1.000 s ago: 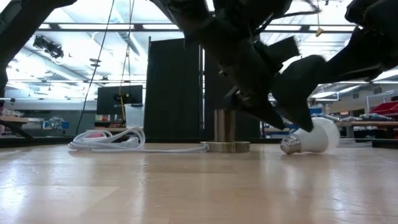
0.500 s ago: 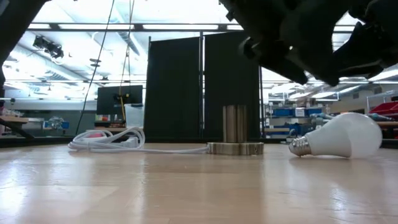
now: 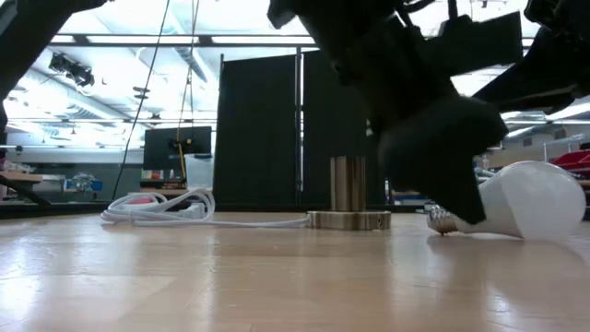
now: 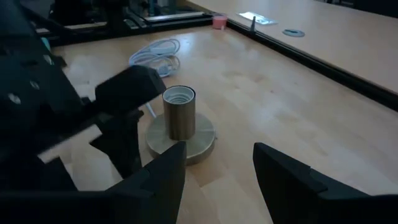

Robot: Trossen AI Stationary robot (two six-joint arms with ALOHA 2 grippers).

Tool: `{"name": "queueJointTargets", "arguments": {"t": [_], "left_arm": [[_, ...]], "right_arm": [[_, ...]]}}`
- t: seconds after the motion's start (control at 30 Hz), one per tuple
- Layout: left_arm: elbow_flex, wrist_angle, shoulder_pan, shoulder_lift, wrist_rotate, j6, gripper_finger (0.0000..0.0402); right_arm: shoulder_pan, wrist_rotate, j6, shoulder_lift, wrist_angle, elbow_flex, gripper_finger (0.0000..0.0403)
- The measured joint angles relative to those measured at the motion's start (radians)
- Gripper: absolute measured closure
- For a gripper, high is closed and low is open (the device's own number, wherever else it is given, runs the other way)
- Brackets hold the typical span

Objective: Screw lightbulb
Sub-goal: Insert the lightbulb into the lamp holder

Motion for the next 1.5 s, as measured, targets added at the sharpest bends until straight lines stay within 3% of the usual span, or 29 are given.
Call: {"name": "queueJointTargets", "arguments": {"t": [0.17, 0.33, 0.5, 0.77, 0.9, 1.13, 1.3, 1.5], "left_arm": [[0.002, 0.058, -0.003, 0.016, -0.045, 0.026, 0.0110], [0.001, 0.071, 0.009, 0.021, 0.116, 0.084, 0.0110], [0.001, 0.097, 0.046, 0.027, 0.143, 0.074, 0.0110], [0.001, 0.144, 0.063, 0.027, 0.269, 0.055, 0.0110], [0.001, 0.184, 0.056, 0.027, 0.214, 0.075, 0.0110], [0.001, 0.206, 0.051, 0.026, 0.187, -0.002, 0.0110], [0.001, 0.215, 0.051, 0.026, 0.169, -0.043, 0.0110], [0.001, 0.238, 0.062, 0.027, 0.160, -0.129, 0.0110]], "right_arm": [[0.000, 0.007, 0.000, 0.000, 0.001, 0.000, 0.0204], [0.000, 0.013, 0.000, 0.000, 0.003, 0.000, 0.0204], [0.000, 0.012, 0.001, 0.000, 0.009, 0.000, 0.0204], [0.000, 0.010, 0.002, 0.000, 0.009, 0.000, 0.0204], [0.000, 0.009, 0.007, 0.000, 0.010, 0.000, 0.0204], [0.083, -0.093, 0.076, -0.057, -0.199, 0.013, 0.0206], [0.138, -0.254, 0.066, -0.138, -0.316, 0.045, 0.0206], [0.098, -0.353, 0.168, -0.175, -0.424, 0.066, 0.0208]]}}
